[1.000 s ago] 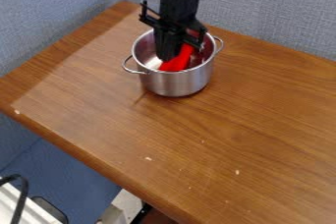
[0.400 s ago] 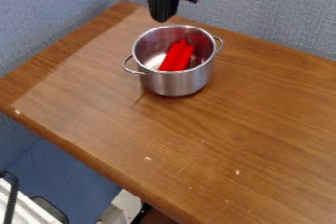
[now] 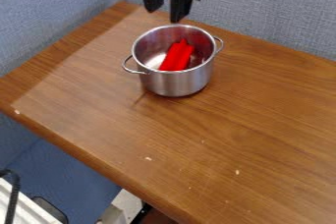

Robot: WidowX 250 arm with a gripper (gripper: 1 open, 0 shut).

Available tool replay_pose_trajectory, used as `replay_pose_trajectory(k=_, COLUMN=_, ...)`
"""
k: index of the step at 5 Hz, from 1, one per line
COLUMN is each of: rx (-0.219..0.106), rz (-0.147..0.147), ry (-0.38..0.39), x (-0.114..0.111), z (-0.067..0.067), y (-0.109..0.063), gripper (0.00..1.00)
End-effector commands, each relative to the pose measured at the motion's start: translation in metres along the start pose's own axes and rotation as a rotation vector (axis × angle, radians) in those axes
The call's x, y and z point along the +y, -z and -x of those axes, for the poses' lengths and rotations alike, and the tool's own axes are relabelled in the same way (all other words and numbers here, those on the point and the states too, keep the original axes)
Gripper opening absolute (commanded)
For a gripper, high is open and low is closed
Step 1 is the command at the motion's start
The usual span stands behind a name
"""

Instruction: Move the red object from the metal pot to the table

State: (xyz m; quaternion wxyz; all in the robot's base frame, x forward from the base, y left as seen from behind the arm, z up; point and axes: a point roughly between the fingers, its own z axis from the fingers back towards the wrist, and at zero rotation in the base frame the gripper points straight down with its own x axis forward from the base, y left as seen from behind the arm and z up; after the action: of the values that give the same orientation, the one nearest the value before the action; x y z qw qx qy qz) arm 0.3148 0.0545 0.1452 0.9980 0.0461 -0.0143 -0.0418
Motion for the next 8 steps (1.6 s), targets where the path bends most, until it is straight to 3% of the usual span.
replay_pose_trajectory(k=1, rx=-0.08, rz=-0.033, ry=0.042, x=-0.005, z=-0.002, y=-0.012, gripper=1.0)
replay_pose_trajectory(k=4, rx=-0.068, rz=-0.096, ry=0.099, x=-0.005, z=-0.012, y=0.03, gripper=1.0)
replay_pose_trajectory(k=8, rx=-0.026, rz=-0.164, ry=0.148, x=0.002, z=-0.011, y=0.062, gripper=1.0)
